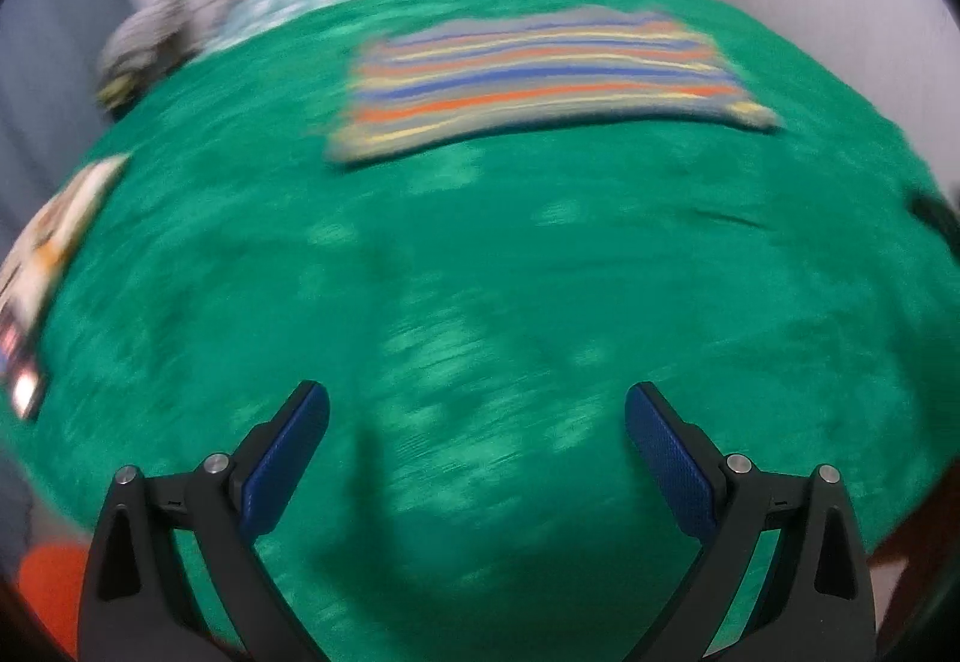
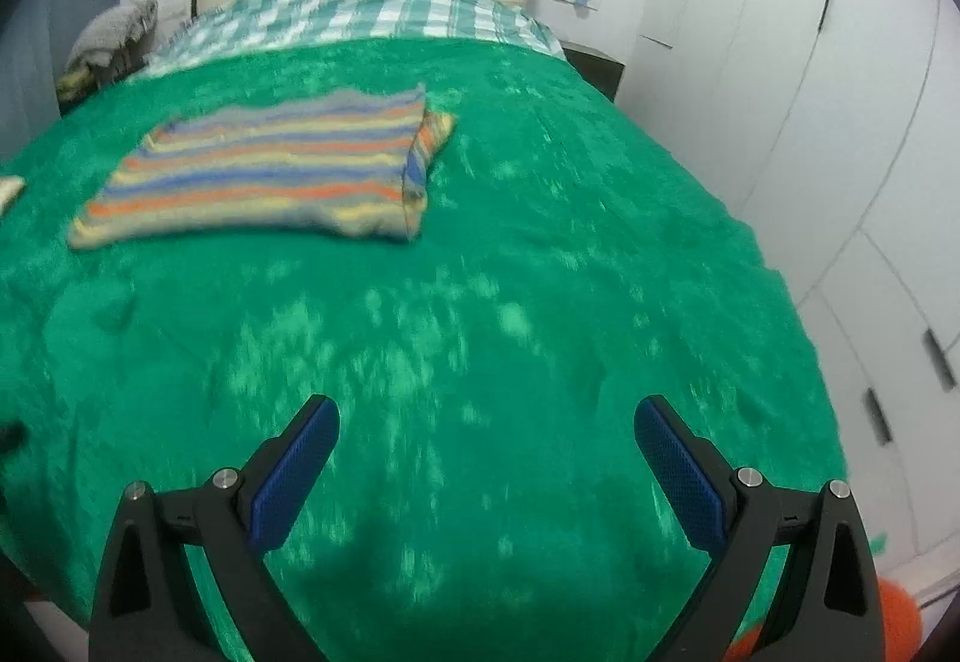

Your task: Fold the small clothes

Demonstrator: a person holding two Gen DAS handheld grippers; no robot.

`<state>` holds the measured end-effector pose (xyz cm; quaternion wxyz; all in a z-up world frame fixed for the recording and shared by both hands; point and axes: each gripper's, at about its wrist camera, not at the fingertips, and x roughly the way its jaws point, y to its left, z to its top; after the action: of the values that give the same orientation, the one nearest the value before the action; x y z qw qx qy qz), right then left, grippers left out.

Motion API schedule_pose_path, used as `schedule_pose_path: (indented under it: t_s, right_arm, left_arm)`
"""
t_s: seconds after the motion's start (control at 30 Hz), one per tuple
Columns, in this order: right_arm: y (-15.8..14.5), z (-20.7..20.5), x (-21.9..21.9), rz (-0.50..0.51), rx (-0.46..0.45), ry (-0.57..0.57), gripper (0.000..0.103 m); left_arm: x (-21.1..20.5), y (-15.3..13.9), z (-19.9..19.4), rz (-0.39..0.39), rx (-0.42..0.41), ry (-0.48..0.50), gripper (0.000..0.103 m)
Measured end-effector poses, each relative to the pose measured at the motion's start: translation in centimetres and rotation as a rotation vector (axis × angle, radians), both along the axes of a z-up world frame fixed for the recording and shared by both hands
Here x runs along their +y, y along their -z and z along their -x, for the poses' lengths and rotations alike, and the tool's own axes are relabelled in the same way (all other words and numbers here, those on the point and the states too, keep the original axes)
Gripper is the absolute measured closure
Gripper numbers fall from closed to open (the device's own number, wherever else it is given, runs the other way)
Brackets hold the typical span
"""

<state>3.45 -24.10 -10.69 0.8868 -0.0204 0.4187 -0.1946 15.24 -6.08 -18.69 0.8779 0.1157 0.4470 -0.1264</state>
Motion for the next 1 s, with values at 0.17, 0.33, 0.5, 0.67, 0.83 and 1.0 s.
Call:
schedule_pose_path:
  t_s: [0.17,0.33,0.5,0.67,0.83,1.0]
  right_arm:
    - [-1.2,-5.5,-4.0,-0.139,-0.027,-0.12,0.005]
    - [0.0,-13.7,-10.0,-0.446,-0.007,-0.177,0.005]
    - [3.7,-23.8,-14.5,-0.725,0.088,-0.224,0.025]
    - [7.7,-32.5,-15.3,-0.891,0.179,-0.3,0.029]
    - [9.3,-36.7,-14.5,-0.944,0.16,-0.242,0.093]
    - [5.3,-37.4,-11.1,-0.832,0.132,-0.314,0.093]
  left_arm:
    - [-8.6,-1.8,-3.2,0.023,-0.064,0.25,0.003]
    - [-17.0,-1.0,-8.5,0.002,-0.084,0.418,0.003]
    - [-22.6,2.0,-12.8,-0.024,-0.08,0.512,0.005]
    - [-24.0,2.4,-14.0,0.057,-0.063,0.567,0.05]
    - [-21.9,1.1,-15.1,0.203,-0.046,0.502,0.093]
    - [-15.8,-2.6,-15.0,0.383,-0.073,0.375,0.093]
